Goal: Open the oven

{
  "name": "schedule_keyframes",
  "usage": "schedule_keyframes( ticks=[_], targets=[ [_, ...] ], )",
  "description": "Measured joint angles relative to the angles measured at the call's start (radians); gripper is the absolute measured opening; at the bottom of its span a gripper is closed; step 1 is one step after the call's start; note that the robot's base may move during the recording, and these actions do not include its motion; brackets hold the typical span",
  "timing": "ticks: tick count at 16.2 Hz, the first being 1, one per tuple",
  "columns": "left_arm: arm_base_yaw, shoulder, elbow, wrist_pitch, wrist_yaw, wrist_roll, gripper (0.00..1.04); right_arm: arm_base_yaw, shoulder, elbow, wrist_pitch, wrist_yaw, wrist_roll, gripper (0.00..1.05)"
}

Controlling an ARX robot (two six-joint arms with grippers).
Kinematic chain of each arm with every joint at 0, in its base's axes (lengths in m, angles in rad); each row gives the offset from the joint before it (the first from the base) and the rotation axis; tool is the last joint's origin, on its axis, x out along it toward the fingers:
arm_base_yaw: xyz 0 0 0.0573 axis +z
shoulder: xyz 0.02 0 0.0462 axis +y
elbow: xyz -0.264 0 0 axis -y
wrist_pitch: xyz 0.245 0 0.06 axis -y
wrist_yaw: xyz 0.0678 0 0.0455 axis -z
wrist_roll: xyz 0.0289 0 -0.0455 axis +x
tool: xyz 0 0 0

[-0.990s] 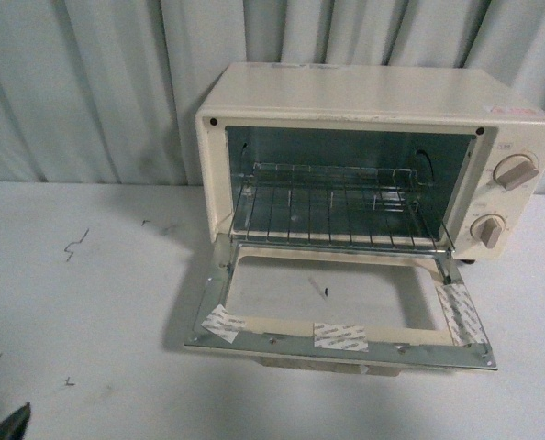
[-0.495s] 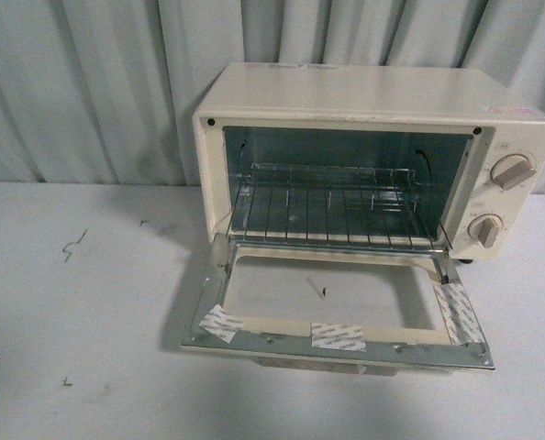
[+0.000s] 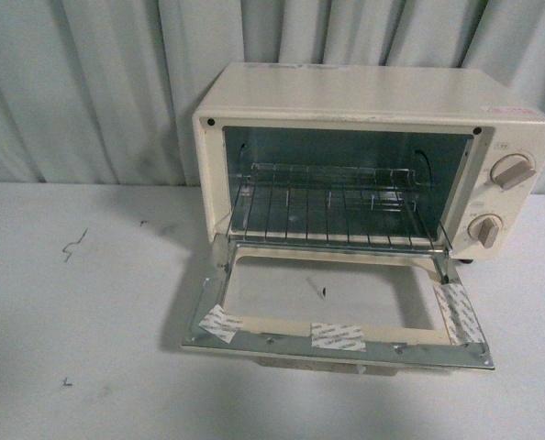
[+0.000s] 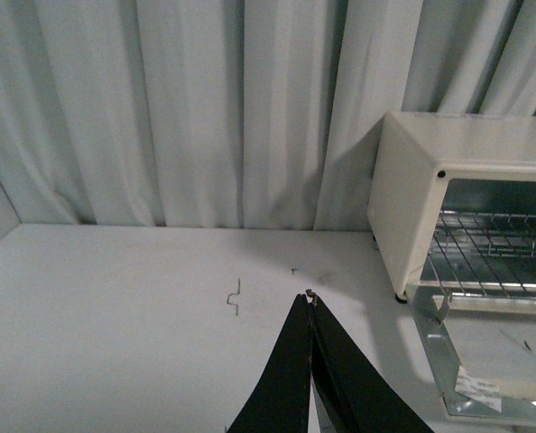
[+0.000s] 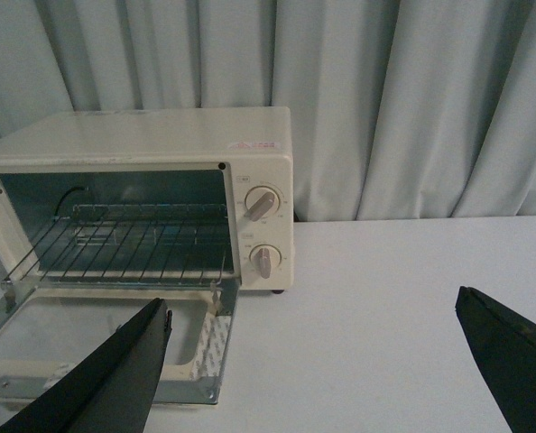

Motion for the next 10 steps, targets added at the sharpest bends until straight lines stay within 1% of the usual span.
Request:
schedule_keyframes(
  ticks=[4,10],
  targets=[
    [0.0,-0.036,0.0,-0.035,0.0,0.0,0.02,0.0,0.0,0.0,0.0,0.0,0.0,0.98],
    [0.0,-0.147,0.0,-0.151,0.0,0.0,0.02,0.0,0.0,0.0,0.0,0.0,0.0,0.98]
  ],
)
